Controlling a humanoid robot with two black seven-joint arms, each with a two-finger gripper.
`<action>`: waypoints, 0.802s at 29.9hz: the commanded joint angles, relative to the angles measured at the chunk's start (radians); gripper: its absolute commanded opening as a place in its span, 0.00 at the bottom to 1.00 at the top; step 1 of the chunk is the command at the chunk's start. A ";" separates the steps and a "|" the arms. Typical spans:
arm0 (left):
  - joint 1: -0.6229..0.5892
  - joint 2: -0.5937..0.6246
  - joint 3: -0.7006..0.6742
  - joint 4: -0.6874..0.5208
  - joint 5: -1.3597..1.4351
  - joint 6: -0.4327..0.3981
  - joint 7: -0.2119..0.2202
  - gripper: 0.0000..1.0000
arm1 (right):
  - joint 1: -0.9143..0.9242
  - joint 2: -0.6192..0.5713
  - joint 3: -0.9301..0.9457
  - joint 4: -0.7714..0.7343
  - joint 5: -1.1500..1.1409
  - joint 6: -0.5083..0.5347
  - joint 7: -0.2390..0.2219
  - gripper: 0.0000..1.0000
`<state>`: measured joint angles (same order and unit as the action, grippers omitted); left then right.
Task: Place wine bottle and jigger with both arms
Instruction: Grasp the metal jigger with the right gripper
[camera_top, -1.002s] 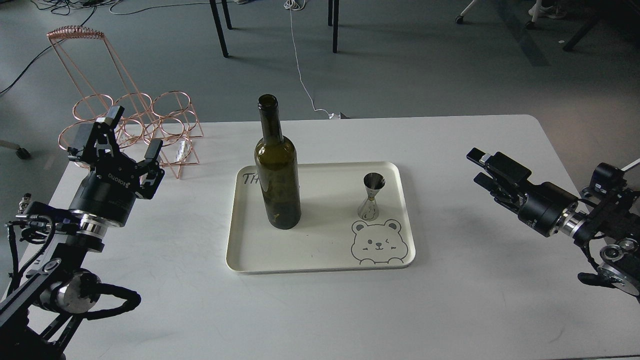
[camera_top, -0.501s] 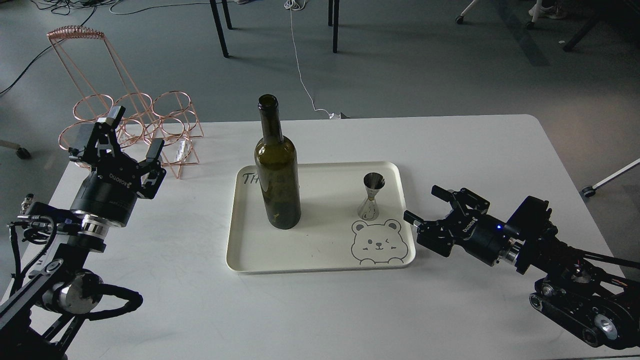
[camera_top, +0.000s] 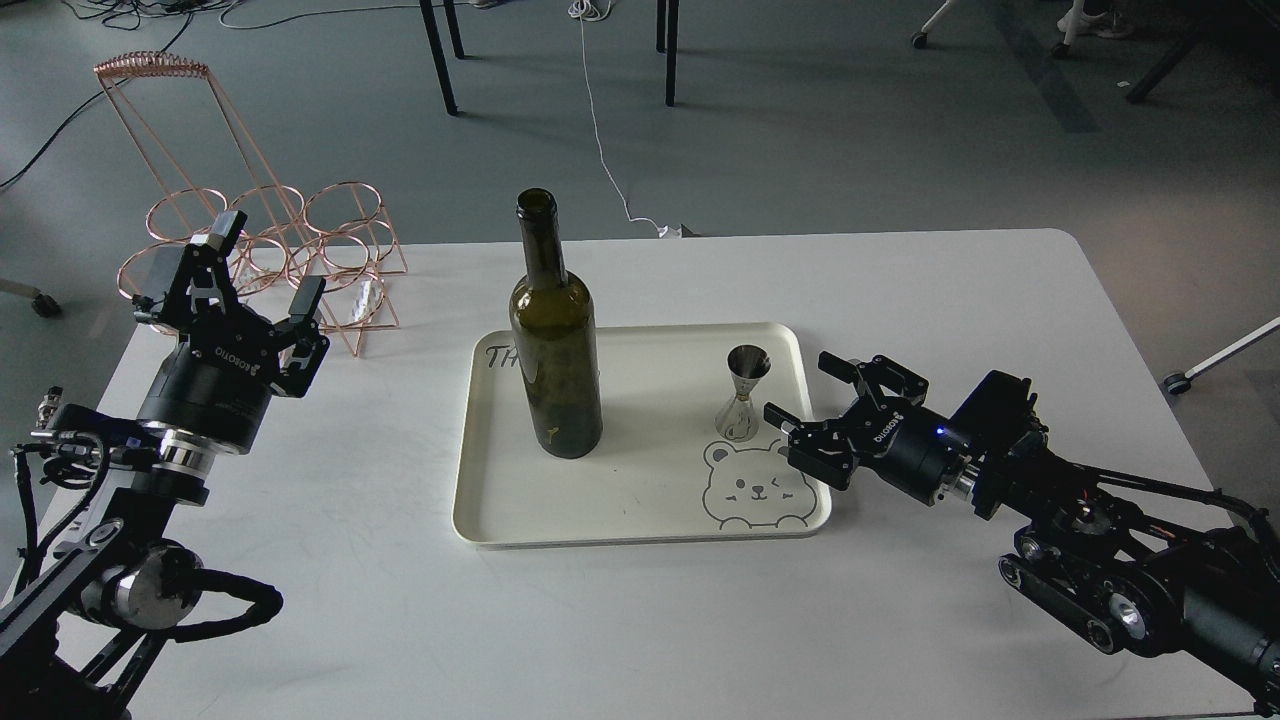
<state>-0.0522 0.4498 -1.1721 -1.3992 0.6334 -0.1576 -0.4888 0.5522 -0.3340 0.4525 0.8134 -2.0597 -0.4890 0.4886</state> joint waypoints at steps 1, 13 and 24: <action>0.000 0.001 0.000 -0.012 0.000 0.000 0.000 0.98 | 0.011 0.041 0.000 -0.033 -0.004 0.000 0.000 0.78; -0.001 0.001 -0.001 -0.012 0.000 -0.002 0.000 0.98 | 0.047 0.144 -0.024 -0.135 -0.014 0.000 0.000 0.66; -0.001 0.004 -0.001 -0.014 0.000 -0.002 0.000 0.98 | 0.064 0.161 -0.026 -0.151 -0.014 0.000 0.000 0.22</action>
<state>-0.0537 0.4536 -1.1735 -1.4123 0.6336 -0.1592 -0.4888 0.6152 -0.1735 0.4279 0.6615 -2.0740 -0.4886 0.4886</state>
